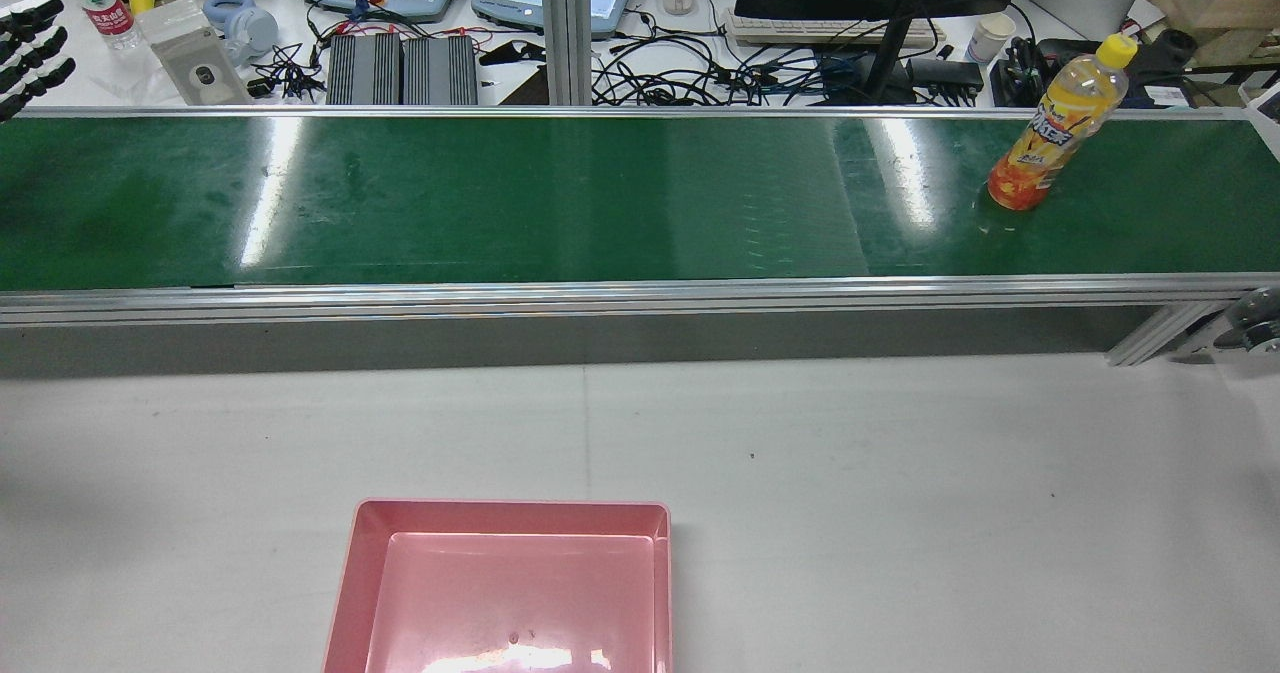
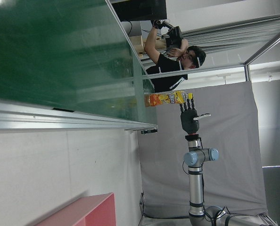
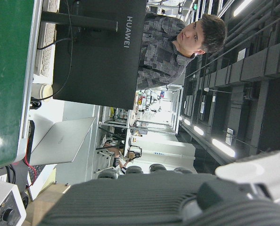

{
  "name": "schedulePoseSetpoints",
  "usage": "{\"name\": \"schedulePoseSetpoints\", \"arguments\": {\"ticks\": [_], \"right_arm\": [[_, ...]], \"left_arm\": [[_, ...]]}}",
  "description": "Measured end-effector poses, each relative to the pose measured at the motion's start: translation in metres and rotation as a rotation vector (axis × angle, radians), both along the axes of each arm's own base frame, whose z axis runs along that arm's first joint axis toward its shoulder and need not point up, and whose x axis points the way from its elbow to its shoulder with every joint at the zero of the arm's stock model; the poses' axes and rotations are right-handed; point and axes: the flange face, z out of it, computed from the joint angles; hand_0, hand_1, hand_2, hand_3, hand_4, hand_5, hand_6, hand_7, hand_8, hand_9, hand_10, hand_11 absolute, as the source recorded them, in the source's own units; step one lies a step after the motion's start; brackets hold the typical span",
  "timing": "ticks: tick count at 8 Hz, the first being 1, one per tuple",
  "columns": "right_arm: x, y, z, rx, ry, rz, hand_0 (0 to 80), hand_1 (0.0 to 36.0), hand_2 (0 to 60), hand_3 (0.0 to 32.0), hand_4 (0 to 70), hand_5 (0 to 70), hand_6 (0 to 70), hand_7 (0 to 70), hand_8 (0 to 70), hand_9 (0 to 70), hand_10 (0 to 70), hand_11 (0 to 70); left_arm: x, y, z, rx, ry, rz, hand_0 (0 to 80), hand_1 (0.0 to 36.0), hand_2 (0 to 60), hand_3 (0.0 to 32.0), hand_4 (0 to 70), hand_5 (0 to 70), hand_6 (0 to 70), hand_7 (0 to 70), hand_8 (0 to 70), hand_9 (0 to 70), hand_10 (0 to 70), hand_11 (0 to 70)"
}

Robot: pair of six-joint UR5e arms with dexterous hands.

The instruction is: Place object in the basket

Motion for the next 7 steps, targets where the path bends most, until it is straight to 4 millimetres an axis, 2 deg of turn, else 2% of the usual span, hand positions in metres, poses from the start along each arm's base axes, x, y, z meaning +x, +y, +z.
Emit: {"name": "schedulePoseSetpoints", "arguments": {"ticks": [7], "right_arm": [[0.0001,0.0,0.0,0.0,0.0,0.0,0.0,0.0,0.0,0.0,0.0,0.0,0.0,0.0,0.0,0.0,0.0,0.0]], "left_arm": [[0.0,-0.0019,-0.0043,0.017,0.006,-0.001,54.6,1.6,0.0,2.6,9.5,11.0,0.0,0.0,1.6,1.1,2.6,5.0]]}}
